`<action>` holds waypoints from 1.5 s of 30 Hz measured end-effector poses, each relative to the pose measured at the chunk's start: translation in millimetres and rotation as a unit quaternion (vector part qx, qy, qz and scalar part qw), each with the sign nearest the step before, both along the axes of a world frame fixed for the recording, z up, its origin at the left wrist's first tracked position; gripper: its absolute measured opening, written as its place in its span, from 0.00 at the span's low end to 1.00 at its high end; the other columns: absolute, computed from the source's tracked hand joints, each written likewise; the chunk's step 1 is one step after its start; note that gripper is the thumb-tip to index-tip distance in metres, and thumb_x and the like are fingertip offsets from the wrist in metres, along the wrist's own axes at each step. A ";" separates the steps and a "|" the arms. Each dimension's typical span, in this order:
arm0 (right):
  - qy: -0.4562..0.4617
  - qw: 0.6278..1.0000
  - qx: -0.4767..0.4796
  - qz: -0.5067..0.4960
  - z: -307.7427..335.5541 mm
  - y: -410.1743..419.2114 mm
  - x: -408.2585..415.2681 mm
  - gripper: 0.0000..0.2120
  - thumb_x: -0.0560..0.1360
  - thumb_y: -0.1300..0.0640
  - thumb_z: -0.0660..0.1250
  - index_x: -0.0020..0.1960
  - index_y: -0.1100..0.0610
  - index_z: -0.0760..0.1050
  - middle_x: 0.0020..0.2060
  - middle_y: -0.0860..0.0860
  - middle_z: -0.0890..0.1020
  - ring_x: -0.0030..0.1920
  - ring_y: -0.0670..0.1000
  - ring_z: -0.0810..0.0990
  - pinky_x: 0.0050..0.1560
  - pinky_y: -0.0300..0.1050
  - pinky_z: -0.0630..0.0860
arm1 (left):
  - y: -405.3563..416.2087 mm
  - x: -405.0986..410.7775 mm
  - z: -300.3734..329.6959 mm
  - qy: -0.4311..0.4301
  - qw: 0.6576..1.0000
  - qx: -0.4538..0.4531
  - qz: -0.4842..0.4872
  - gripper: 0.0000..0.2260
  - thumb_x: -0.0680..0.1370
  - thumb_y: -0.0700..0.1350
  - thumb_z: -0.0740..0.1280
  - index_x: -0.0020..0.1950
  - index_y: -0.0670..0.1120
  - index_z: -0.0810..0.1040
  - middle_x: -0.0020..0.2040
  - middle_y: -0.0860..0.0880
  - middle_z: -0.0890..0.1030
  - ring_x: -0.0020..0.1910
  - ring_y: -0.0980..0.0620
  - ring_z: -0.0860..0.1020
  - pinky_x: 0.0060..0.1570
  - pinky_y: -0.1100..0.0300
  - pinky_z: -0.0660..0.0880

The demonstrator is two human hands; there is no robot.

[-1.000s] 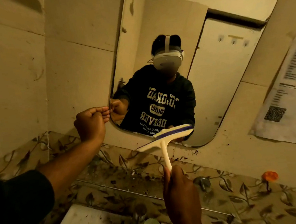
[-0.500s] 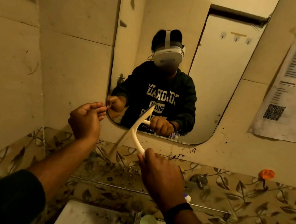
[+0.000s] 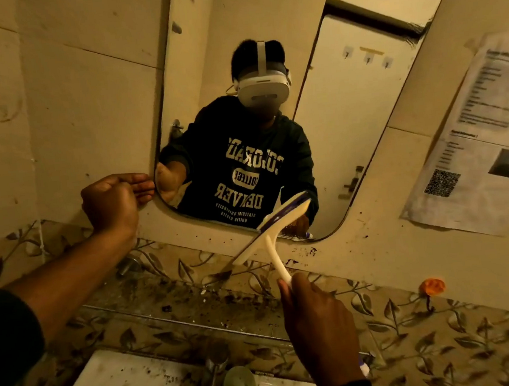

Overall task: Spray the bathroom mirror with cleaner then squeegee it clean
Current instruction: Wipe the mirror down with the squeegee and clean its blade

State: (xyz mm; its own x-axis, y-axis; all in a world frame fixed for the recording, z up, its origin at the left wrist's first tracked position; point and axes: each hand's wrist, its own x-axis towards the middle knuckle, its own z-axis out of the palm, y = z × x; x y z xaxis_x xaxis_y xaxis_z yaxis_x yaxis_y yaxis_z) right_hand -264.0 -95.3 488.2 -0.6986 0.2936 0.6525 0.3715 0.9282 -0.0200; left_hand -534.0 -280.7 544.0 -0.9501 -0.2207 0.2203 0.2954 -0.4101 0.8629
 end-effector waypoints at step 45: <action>0.284 0.879 -0.368 -0.104 -42.9 -10.6 -9.1 0.17 0.81 0.50 0.58 0.41 0.60 0.75 0.27 0.48 0.71 0.28 0.47 0.69 0.28 0.39 0.60 | -4.7 3.3 -3.3 0.008 0.999 0.010 -0.051 0.18 0.72 0.27 0.52 0.49 0.35 0.81 0.41 0.39 0.82 0.38 0.49 0.85 0.39 0.60 0.81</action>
